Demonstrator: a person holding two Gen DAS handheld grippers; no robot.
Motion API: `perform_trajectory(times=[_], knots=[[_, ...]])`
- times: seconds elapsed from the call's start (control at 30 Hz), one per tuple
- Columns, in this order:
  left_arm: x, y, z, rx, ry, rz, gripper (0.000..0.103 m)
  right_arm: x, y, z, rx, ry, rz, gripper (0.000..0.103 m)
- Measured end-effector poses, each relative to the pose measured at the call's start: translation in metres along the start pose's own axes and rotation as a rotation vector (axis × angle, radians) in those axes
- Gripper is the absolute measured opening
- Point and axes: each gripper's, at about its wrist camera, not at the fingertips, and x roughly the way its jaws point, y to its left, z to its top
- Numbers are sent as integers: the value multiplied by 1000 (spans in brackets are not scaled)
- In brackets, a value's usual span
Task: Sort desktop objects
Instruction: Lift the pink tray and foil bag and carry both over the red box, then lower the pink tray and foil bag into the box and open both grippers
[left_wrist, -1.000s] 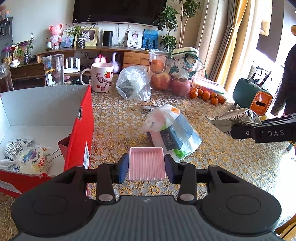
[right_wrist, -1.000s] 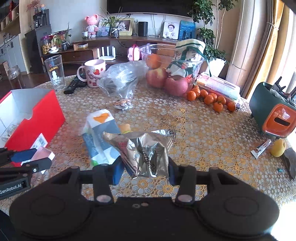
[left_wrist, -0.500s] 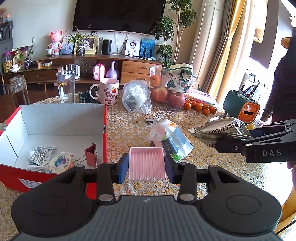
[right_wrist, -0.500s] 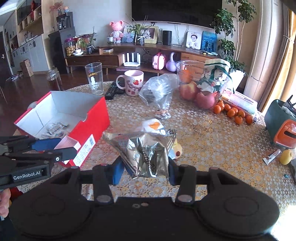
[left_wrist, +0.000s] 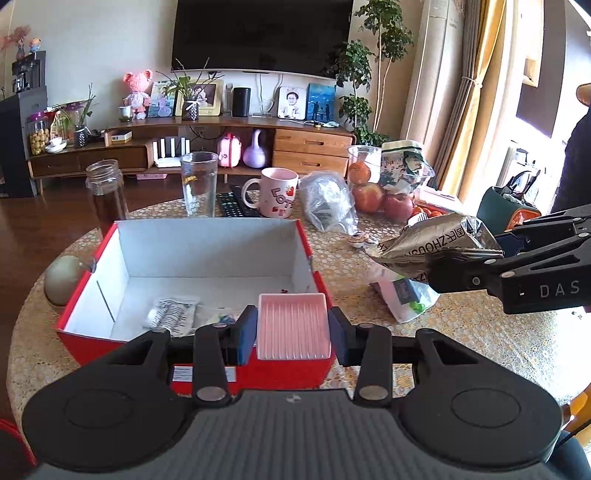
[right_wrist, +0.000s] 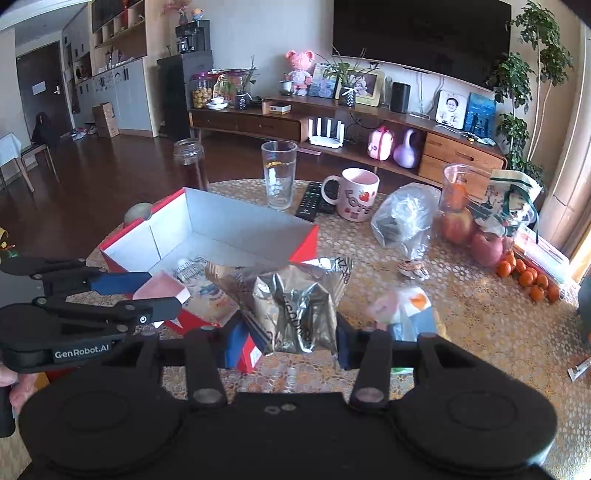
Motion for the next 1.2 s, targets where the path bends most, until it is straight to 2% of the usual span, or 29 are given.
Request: perform_trajectory(times=[0.27,0.6,0.87,1.2], knots=[[-4,56,3,-10,5,61,40,26,39,21,-45,1,8,47],[22,104,14,-29,51,63,40,65,61,39,-85,27,-19,47],[57,117,24,5,97,71,40,109,64,51,-108,61,-50,47],[107,124,28,18,154,90,40,159,75,50,-171,117,-70,47]])
